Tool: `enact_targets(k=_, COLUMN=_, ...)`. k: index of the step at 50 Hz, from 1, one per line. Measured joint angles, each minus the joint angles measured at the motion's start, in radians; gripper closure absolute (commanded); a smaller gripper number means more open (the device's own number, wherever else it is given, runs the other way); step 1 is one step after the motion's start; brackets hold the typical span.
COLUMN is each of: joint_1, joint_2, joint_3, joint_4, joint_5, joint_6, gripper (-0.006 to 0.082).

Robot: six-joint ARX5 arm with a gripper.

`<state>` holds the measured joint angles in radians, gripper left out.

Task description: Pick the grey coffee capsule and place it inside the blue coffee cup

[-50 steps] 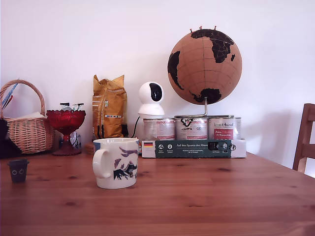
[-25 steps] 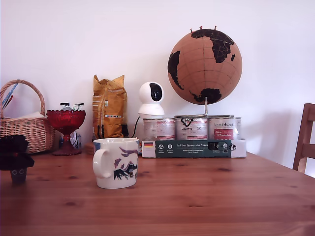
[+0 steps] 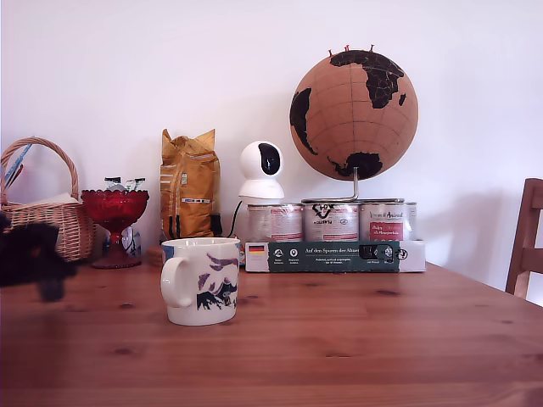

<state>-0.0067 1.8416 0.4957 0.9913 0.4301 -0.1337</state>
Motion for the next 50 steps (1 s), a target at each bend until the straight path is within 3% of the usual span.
enact_targets(k=7, joint_1=-0.055, joint_2=-0.064, joint_3=0.0, joint_4=0.15, joint_5=0.117, joint_6=-0.13, gripper=0.0603)
enact_targets(k=19, joint_1=-0.233, joint_2=-0.233, joint_3=0.022, joint_4=0.132, joint_5=0.109, joint_6=-0.105, gripper=0.0602)
enact_targets(k=32, joint_1=-0.378, joint_2=-0.243, joint_3=0.129, joint_4=-0.159, joint_5=-0.017, joint_6=0.093, gripper=0.0602)
enact_targets(k=43, joint_1=-0.388, joint_2=-0.243, joint_3=0.159, joint_4=-0.338, joint_5=-0.047, joint_6=0.111, gripper=0.0591)
enact_targets(k=50, joint_1=-0.386, joint_2=-0.243, joint_3=0.159, joint_4=-0.391, joint_5=-0.047, joint_6=0.117, gripper=0.0412)
